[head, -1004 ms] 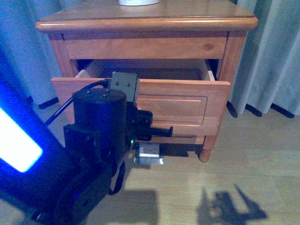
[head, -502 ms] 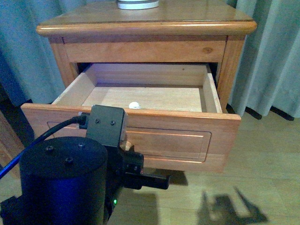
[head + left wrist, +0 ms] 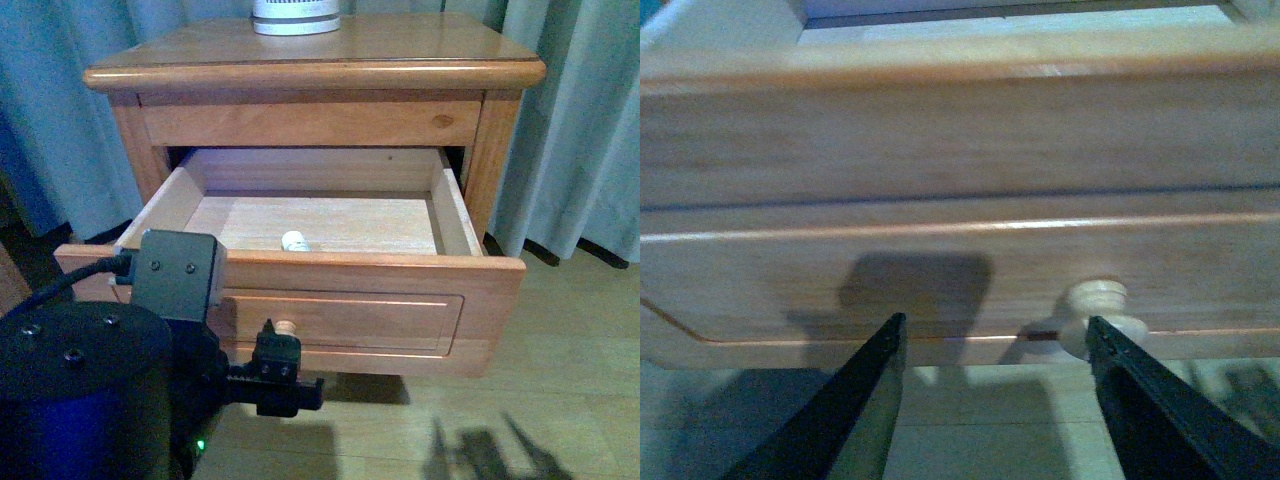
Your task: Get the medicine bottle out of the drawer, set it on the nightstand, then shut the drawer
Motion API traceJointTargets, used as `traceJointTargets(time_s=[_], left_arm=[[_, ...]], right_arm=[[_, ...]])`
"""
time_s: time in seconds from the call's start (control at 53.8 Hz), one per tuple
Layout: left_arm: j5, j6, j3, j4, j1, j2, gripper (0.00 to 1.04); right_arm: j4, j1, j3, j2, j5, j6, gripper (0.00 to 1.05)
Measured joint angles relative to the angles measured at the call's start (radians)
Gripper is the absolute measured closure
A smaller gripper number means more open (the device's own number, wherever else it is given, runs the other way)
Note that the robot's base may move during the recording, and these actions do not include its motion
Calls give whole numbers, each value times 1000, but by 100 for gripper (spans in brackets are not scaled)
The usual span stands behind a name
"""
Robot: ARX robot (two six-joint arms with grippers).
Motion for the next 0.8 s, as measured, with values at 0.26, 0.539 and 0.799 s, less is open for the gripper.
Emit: traceJointTargets(time_s=[0.26,0.539,0.799], left_arm=[[156,82,-45,-143,185,-202,7],[286,126,31,-445,311,-523,7],[294,133,125,-584,396,-722,7]], right_arm=[[0,0,0,0,0,0,7],[0,0,0,0,0,0,7],[0,0,0,0,0,0,7]])
